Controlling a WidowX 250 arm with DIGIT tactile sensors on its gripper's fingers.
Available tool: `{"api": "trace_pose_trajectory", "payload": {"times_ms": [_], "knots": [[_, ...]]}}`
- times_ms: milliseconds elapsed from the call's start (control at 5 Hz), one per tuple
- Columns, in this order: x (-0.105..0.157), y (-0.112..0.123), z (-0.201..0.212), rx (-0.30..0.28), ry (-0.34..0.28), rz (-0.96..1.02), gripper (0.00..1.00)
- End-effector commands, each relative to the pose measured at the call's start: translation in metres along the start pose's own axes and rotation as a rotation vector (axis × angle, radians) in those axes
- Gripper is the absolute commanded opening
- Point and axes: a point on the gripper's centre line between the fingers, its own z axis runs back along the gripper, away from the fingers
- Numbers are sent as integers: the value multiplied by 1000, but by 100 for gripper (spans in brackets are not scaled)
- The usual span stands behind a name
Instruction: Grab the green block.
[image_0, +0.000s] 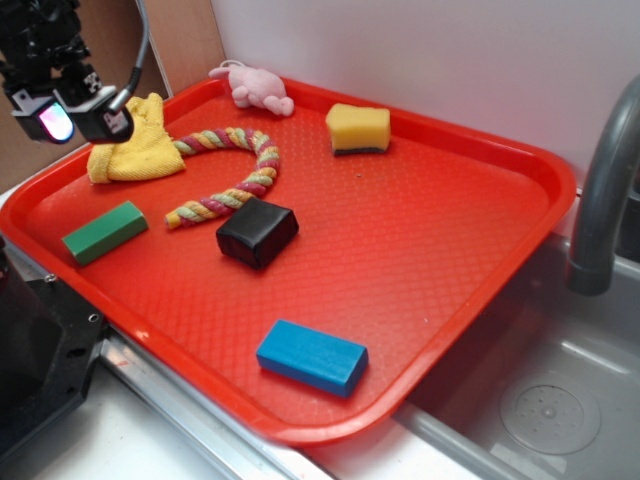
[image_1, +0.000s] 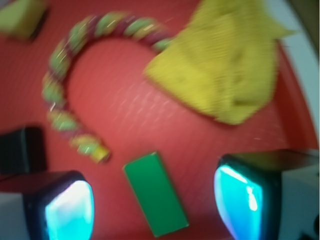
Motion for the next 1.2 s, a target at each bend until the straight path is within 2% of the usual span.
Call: {"api": "trace_pose_trajectory", "payload": {"times_ms": [0, 200, 400, 600, 800, 1000], "knots": [[-32, 2, -30, -5, 94, -206, 100], [-32, 12, -45, 50, 133, -186, 100], [-30, 28, -51, 91, 137, -167, 100], [-19, 30, -50, 113, 133, -183, 100], [-24, 30, -62, 124, 158, -207, 100], [-26, 14, -80, 126, 201, -261, 100]]}}
